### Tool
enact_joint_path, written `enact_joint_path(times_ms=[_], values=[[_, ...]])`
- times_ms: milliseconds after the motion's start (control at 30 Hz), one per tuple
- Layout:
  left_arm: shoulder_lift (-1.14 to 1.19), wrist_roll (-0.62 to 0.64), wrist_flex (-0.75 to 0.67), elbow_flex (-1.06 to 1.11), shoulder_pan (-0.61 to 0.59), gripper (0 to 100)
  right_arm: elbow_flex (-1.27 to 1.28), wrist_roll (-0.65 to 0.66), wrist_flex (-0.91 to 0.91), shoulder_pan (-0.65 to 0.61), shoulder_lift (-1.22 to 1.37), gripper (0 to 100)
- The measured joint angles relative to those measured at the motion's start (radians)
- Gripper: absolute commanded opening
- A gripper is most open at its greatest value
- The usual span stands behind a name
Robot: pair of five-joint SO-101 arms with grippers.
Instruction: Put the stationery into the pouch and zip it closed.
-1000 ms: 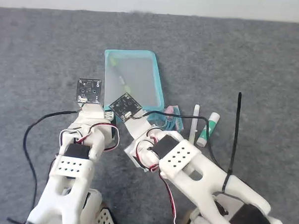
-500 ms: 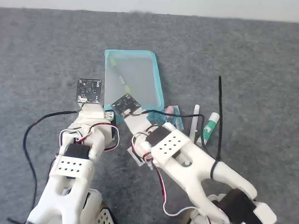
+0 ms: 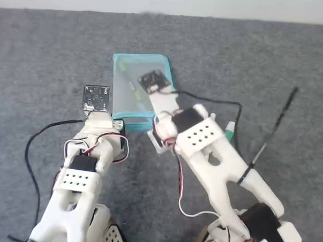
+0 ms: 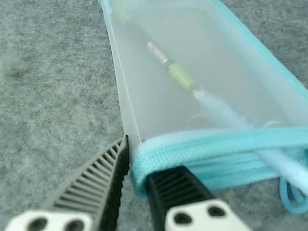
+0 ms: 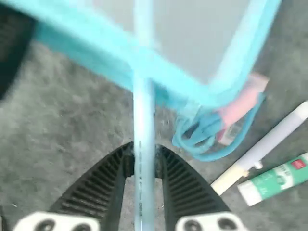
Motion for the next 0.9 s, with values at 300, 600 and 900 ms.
enact_joint_path(times_ms=[300,600,900], values=[[0.000,0.000,0.000,0.000,0.000,1,-0.517,-0.017,0.233,0.000,0.353,13.7],[0.000,0.003,0.000,0.000,0.009,1,-0.661,-0.083,0.267,-0.003,0.460,19.1],[0.000,0.000,0.000,0.000,0.000,1,-0.647,0.011,0.416,0.106,0.199,19.1]])
